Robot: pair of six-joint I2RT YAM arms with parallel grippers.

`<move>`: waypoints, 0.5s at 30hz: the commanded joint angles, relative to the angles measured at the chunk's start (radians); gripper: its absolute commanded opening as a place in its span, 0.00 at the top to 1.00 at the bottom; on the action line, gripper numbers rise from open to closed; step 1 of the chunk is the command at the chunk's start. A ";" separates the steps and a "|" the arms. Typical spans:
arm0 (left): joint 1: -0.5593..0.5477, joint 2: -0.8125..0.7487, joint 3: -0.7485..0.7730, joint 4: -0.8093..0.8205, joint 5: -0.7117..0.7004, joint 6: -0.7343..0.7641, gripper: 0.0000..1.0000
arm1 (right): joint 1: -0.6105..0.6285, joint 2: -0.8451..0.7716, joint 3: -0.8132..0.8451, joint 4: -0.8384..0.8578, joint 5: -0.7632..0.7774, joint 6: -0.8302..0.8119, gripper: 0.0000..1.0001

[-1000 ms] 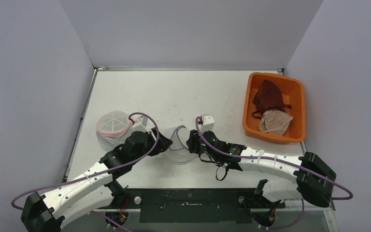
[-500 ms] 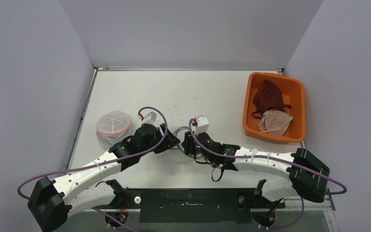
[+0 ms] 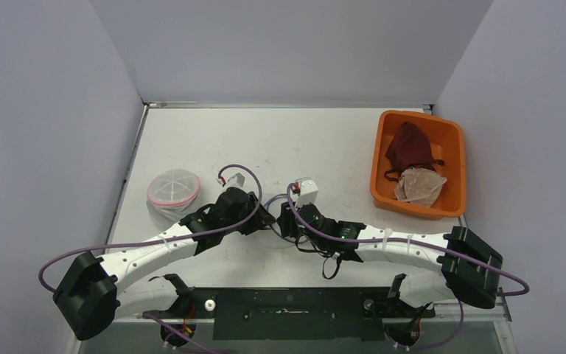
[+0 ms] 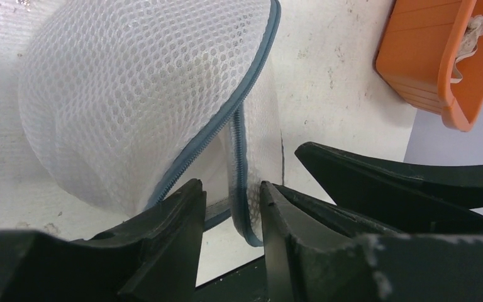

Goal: Unzip the laundry bag and remove the bra
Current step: Close the laundry bag at the center of the board.

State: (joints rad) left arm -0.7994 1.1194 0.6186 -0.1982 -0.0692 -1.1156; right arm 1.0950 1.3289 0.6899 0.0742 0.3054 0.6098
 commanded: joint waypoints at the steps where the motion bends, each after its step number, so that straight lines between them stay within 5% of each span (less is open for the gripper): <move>1: -0.001 0.016 0.025 0.087 0.007 0.007 0.70 | 0.013 -0.015 0.034 0.046 0.026 -0.004 0.56; 6: 0.005 0.010 0.029 0.094 0.013 0.043 1.00 | 0.014 -0.084 0.023 0.006 0.058 -0.006 0.51; 15: 0.069 -0.117 -0.002 0.152 0.067 0.152 1.00 | -0.221 -0.271 -0.107 0.025 -0.142 0.014 0.31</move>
State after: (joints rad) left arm -0.7712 1.0801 0.6178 -0.1482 -0.0345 -1.0340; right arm 0.9798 1.1130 0.6399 0.0498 0.2817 0.6079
